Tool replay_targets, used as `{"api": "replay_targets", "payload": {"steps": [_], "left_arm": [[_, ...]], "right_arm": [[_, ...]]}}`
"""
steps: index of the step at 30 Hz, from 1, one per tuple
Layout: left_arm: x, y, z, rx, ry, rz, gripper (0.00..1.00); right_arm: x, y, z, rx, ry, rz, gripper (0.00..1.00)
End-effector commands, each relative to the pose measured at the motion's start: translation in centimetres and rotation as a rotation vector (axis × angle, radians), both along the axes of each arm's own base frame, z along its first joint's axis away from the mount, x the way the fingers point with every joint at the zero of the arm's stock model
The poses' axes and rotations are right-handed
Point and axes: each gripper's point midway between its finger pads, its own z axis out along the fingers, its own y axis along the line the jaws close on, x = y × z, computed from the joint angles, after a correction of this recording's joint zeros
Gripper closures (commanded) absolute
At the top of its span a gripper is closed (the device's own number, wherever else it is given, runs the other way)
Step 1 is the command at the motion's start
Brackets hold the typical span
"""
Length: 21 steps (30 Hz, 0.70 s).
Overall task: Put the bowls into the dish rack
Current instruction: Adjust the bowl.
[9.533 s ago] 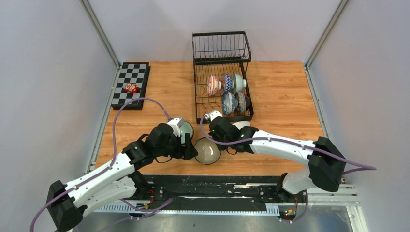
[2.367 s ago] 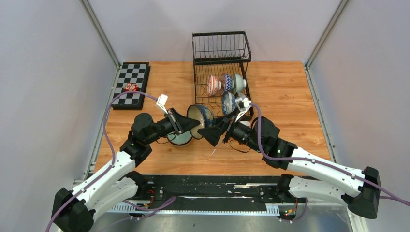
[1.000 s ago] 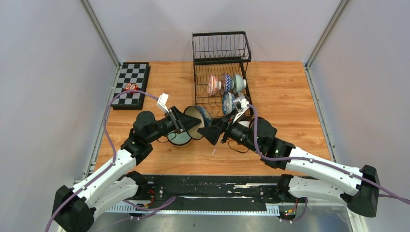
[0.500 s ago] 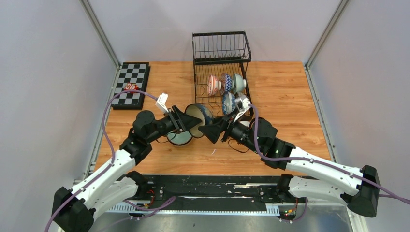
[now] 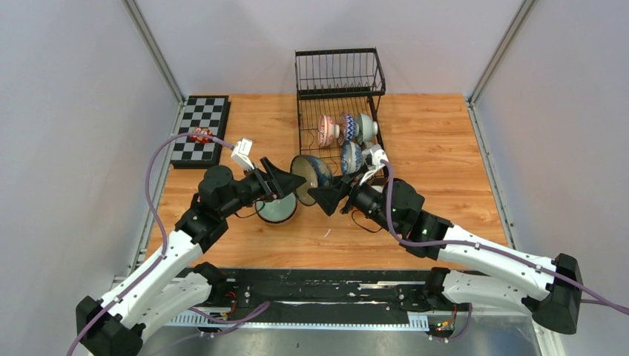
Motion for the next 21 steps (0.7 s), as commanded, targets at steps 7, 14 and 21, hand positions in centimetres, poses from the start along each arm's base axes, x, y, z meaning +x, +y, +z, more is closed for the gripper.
{"api": "replay_targets", "payload": {"steps": [7,14,21], "left_arm": [[0.7,2.2,0.2,0.152,-0.031,0.097,0.21],[0.1,3.4,0.8,0.23,-0.062,0.11,0.2],[-0.7,4.5,0.9,0.307,-0.092,0.103,0.2]], "right_arm": [[3.4,-1.4,4.1,0.046,-0.104,-0.115,0.97],[6.3,-1.7,2.1,-0.021,-0.094,-0.184,0.97],[9.5,-2.4,0.5,-0.067,-0.085,-0.253,0.97]]}}
